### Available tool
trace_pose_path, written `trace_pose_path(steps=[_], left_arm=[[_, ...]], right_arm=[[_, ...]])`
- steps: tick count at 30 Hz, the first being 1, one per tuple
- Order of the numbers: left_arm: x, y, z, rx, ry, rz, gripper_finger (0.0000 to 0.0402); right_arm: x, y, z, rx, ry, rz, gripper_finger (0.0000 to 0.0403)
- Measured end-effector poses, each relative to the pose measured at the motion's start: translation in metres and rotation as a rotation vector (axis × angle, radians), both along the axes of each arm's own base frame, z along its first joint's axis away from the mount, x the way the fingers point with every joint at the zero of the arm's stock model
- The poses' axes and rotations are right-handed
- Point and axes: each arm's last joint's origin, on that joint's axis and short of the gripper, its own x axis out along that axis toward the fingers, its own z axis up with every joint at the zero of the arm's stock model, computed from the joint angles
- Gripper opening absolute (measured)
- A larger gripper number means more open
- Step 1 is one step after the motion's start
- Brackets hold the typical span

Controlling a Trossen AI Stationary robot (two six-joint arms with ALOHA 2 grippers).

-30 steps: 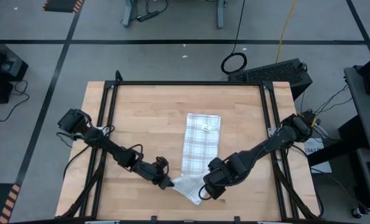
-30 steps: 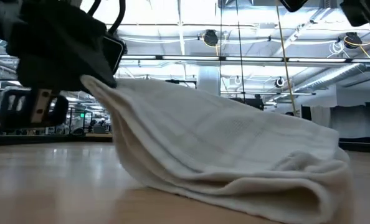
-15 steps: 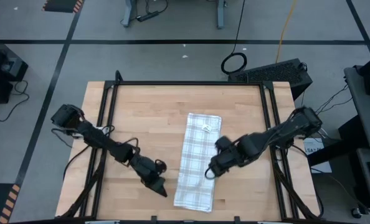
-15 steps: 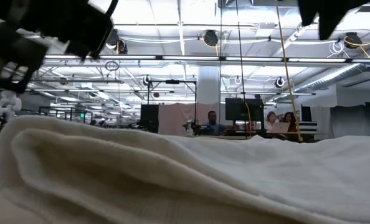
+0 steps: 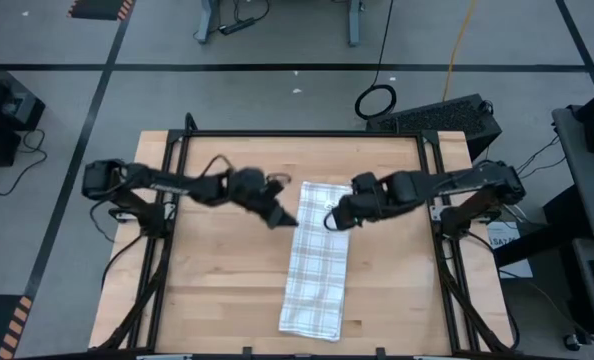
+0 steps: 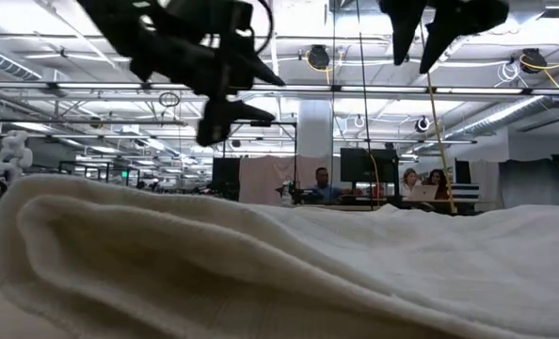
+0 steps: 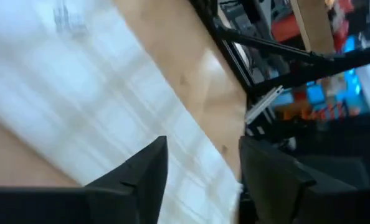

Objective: Roll towel
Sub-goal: Roll the towel

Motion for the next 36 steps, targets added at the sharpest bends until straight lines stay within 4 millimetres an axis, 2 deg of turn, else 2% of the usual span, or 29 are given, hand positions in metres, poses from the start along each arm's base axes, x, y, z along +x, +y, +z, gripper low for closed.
trace_pose_path(steps=[5, 10, 13, 18, 22, 26, 29, 32, 36], left_arm=[[0.02, 0.047, 0.001, 0.177, -0.002, -0.073, 0.0157], [0.038, 0.072, -0.014, 0.398, 0.144, -0.142, 0.0123], [0.047, 0.079, -0.027, 0.481, 0.2, -0.219, 0.0101], [0.065, 0.082, -0.041, 0.557, 0.186, -0.294, 0.0071], [0.07, 0.083, -0.057, 0.55, 0.24, -0.293, 0.0062], [0.068, 0.084, -0.082, 0.517, 0.388, -0.253, 0.006], [0.068, 0.087, -0.086, 0.485, 0.416, -0.213, 0.006], [0.067, 0.091, -0.085, 0.524, 0.455, -0.155, 0.006], [0.056, 0.107, -0.079, 0.577, 0.563, -0.044, 0.006]], right_arm=[[0.004, -0.033, 0.0, -0.006, -0.006, -0.09, 0.0114], [-0.003, -0.054, 0.005, -0.011, -0.012, -0.151, 0.0055], [-0.008, -0.06, 0.01, -0.031, -0.018, -0.15, 0.003], [-0.009, -0.071, 0.009, -0.064, 0.008, -0.11, 0.0006], [-0.006, -0.08, -0.004, -0.05, 0.021, -0.091, 0.0001], [-0.007, -0.086, -0.012, -0.052, 0.041, -0.077, 0.0003], [-0.007, -0.091, -0.013, -0.056, 0.049, -0.045, 0.0003], [-0.008, -0.094, -0.013, -0.05, 0.056, -0.014, 0.0003], [-0.009, -0.097, -0.013, -0.054, 0.075, 0.022, 0.0004]])
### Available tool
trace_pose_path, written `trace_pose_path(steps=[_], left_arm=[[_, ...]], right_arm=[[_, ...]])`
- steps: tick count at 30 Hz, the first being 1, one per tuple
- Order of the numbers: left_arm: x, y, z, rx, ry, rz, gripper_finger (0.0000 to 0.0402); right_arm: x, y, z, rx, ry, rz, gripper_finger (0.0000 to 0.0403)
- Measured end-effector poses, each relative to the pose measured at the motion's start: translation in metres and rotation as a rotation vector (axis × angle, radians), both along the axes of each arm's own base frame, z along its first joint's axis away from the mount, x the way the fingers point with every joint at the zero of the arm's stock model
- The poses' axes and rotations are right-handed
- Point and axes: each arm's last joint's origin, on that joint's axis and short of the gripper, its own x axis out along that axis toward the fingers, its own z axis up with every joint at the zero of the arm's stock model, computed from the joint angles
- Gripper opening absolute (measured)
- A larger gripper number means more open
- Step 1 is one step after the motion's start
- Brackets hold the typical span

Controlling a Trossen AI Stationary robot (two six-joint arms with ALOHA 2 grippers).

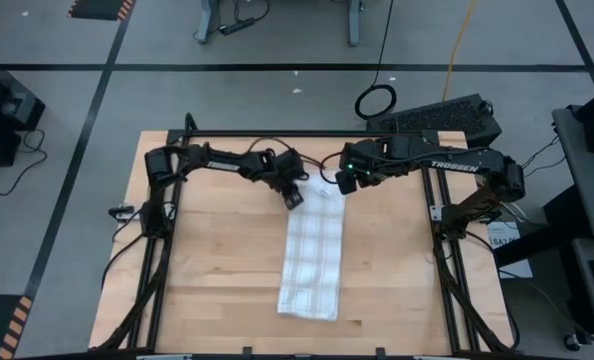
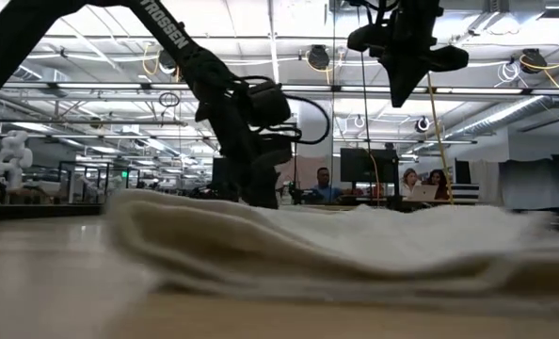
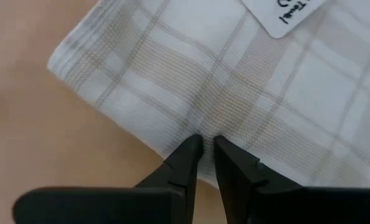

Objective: Roll towel
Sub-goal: Roll the towel

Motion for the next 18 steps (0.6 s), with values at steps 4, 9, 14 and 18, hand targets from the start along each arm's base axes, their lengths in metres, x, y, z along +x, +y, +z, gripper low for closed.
trace_pose_path(steps=[4, 9, 14, 18], left_arm=[[-0.012, 0.017, 0.004, 0.033, 0.048, 0.079, 0.006], [-0.025, 0.038, 0.008, 0.042, 0.064, 0.139, 0.006], [-0.038, 0.048, 0.025, 0.025, 0.037, 0.131, 0.006], [-0.046, 0.043, 0.059, 0.026, -0.05, 0.017, 0.006]], right_arm=[[-0.001, -0.003, 0.0, -0.008, 0.011, 0.032, 0.0004], [0.001, -0.009, -0.005, -0.017, -0.008, 0.035, 0.0004], [0.005, -0.01, -0.025, 0.03, -0.015, 0.113, 0.0004], [0.005, -0.005, -0.033, 0.063, -0.038, 0.22, 0.0004]])
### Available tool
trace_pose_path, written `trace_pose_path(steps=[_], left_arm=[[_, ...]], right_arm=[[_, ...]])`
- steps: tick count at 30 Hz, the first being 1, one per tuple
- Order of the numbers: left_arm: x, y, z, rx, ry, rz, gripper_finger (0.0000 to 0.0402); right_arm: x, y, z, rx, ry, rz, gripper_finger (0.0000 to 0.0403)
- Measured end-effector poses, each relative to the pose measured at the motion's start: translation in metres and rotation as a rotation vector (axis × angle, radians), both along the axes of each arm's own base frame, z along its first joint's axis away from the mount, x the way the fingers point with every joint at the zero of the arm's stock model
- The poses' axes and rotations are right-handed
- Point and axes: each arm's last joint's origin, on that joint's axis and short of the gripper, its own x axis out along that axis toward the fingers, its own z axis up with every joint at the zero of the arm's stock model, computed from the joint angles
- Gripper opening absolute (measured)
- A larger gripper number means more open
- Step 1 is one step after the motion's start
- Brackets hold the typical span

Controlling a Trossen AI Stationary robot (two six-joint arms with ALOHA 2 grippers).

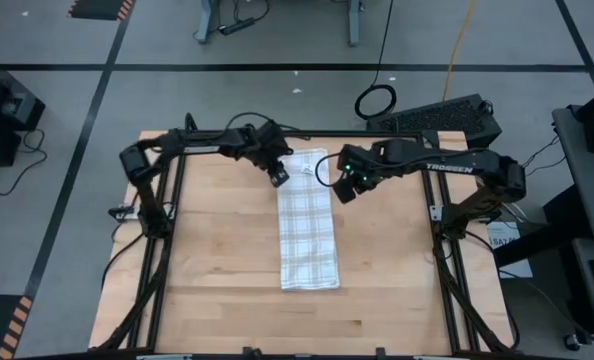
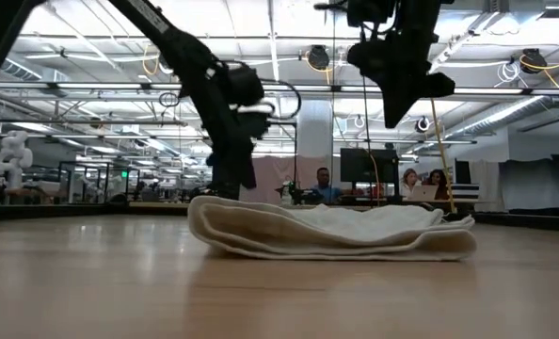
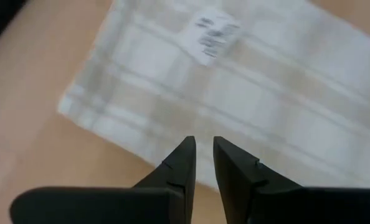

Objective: Roll towel
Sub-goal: Roll the towel

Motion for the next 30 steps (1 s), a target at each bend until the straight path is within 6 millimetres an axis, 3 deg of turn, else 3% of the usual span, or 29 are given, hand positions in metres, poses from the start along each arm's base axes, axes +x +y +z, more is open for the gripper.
trace_pose_path(steps=[5, 10, 13, 17, 20, 23, 27, 30], left_arm=[[-0.012, -0.019, 0.041, -0.036, -0.101, -0.097, 0.006], [-0.019, -0.047, 0.069, -0.205, -0.187, -0.148, 0.0062], [-0.021, -0.074, 0.083, -0.258, -0.21, -0.221, 0.0076], [-0.014, -0.125, 0.094, -0.242, -0.21, -0.366, 0.0112], [-0.005, -0.169, 0.096, -0.141, -0.209, -0.433, 0.0142], [0.0, -0.208, 0.096, -0.058, -0.226, -0.385, 0.0171], [0.001, -0.239, 0.094, -0.1, -0.236, -0.188, 0.0209], [-0.003, -0.256, 0.094, -0.121, -0.239, -0.155, 0.0228]], right_arm=[[-0.004, 0.014, 0.018, -0.013, -0.111, 0.192, 0.0004], [-0.022, 0.035, 0.045, -0.05, -0.235, 0.363, 0.0004], [-0.037, 0.049, 0.061, -0.093, -0.293, 0.404, 0.0004], [-0.054, 0.067, 0.074, -0.147, -0.34, 0.465, 0.0004], [-0.063, 0.081, 0.072, -0.155, -0.368, 0.531, 0.0004], [-0.071, 0.095, 0.06, -0.126, -0.387, 0.585, 0.0004], [-0.08, 0.116, 0.036, -0.09, -0.43, 0.653, 0.0004], [-0.086, 0.129, 0.016, -0.059, -0.452, 0.697, 0.0004]])
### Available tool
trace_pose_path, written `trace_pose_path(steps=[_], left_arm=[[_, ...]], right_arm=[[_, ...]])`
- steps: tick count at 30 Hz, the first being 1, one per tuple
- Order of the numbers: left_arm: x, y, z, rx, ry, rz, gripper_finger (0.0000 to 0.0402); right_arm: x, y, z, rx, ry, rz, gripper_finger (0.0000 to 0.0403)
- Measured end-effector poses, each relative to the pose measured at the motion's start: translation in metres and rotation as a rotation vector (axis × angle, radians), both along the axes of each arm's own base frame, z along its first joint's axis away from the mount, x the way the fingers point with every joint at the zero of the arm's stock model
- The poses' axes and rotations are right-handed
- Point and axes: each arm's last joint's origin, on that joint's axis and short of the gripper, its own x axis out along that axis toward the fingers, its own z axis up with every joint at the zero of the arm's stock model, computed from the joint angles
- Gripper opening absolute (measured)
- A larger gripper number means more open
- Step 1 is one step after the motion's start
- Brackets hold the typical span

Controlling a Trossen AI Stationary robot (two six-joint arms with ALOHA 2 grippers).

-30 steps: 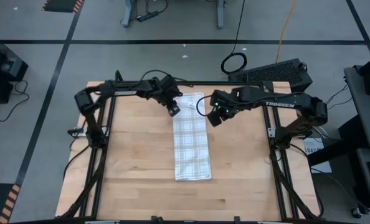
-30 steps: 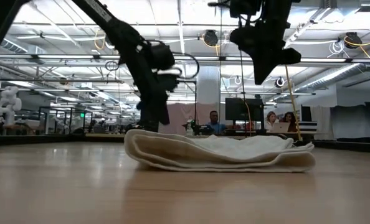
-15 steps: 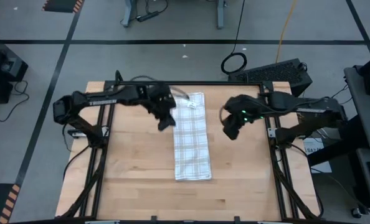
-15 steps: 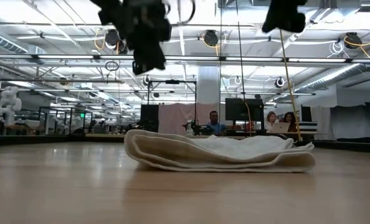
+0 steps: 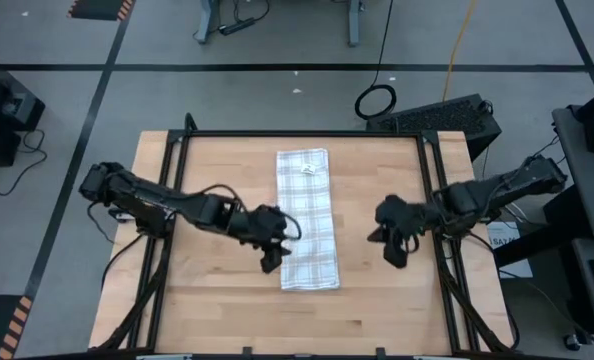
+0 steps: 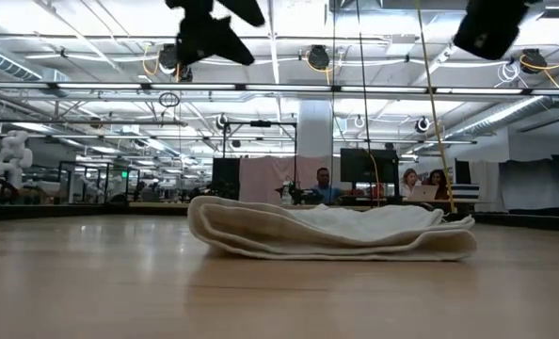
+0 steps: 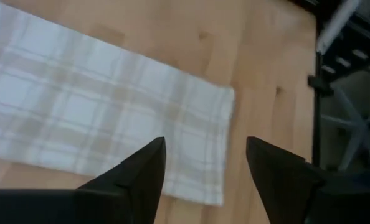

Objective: Roll towel
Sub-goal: Roll the towel

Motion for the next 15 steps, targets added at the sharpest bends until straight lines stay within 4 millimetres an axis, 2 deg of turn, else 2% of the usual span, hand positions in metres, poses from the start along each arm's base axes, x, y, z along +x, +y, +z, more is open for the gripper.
trace_pose_path(steps=[5, 8, 11, 15], left_arm=[[-0.007, -0.022, -0.001, 0.09, 0.0, -0.124, 0.0233], [-0.006, -0.032, -0.009, 0.148, 0.009, -0.2, 0.0233], [-0.002, -0.042, -0.02, 0.186, 0.03, -0.261, 0.0233], [0.004, -0.054, -0.04, 0.23, 0.072, -0.33, 0.0233]], right_arm=[[-0.005, 0.013, -0.029, -0.05, 0.016, 0.122, 0.0005], [-0.006, 0.018, -0.046, -0.102, 0.027, 0.19, 0.0016], [-0.004, 0.019, -0.06, -0.137, 0.035, 0.227, 0.0044], [0.005, 0.024, -0.071, -0.18, -0.044, 0.331, 0.0101]])
